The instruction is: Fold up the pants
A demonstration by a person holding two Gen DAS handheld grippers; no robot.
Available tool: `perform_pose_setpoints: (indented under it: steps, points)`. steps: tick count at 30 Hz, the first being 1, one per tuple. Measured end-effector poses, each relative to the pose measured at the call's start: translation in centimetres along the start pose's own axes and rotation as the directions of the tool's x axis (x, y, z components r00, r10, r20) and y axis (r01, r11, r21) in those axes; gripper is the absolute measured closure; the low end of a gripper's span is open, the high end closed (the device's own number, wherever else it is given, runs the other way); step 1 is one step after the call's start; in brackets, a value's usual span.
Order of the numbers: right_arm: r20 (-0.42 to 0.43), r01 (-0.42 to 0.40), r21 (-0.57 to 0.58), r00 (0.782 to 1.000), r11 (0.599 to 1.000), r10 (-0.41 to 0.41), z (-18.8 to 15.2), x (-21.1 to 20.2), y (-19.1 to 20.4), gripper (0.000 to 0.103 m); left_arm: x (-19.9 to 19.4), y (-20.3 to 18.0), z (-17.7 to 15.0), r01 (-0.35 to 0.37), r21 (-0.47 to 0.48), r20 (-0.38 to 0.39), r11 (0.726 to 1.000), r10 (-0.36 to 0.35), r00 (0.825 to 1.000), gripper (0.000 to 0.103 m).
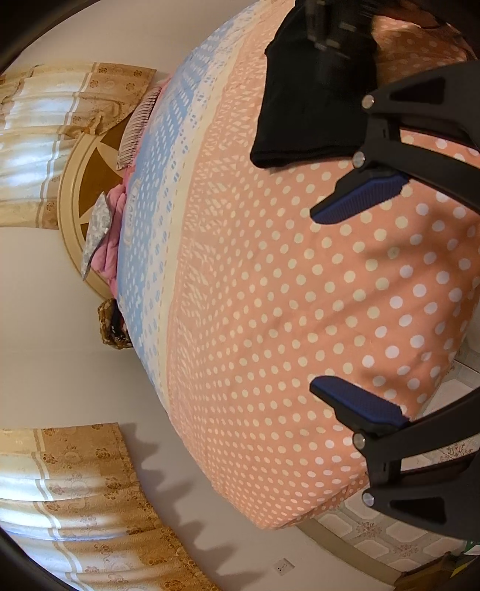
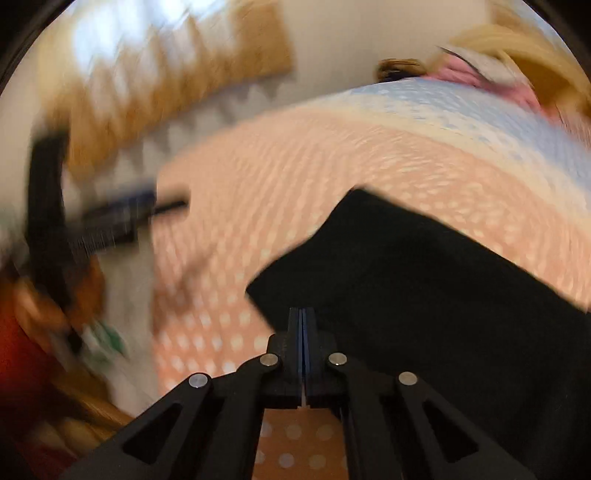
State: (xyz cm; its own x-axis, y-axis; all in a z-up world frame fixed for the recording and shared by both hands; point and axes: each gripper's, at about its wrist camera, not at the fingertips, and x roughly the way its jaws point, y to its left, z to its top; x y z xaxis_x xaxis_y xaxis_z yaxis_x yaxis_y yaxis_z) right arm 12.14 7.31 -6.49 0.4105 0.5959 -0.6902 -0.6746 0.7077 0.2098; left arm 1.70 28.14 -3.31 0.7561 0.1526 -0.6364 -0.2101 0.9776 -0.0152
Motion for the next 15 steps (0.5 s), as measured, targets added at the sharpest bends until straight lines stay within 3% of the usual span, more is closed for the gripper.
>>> perform_pose_setpoints:
  steps: [2, 6, 10, 15]
  points:
    - [0.043, 0.04, 0.052, 0.998, 0.998, -0.042, 0.8, -1.2, -1.6, 0.103, 0.2, -0.2, -0.1, 0.009, -0.004, -0.008, 1.0, -0.009, 1.0, 0.016]
    - [0.071, -0.039, 0.045, 0.997, 0.998, 0.035, 0.9, -2.0, -1.0, 0.102, 0.3, -0.6, -0.3, 0.007, 0.007, -0.012, 1.0, -0.007, 1.0, 0.016]
    - [-0.04, -0.044, -0.052, 0.998, 0.998, 0.042, -1.1, -0.7, 1.8, 0.102, 0.4, -0.8, -0.3, 0.011, 0.007, -0.018, 1.0, -0.011, 1.0, 0.016]
    - [-0.1, 0.027, -0.162, 0.994, 0.986, -0.043, -3.1, 1.2, 3.9, 0.102, 0.4, -0.5, -0.3, 0.009, -0.006, -0.021, 1.0, -0.009, 1.0, 0.016]
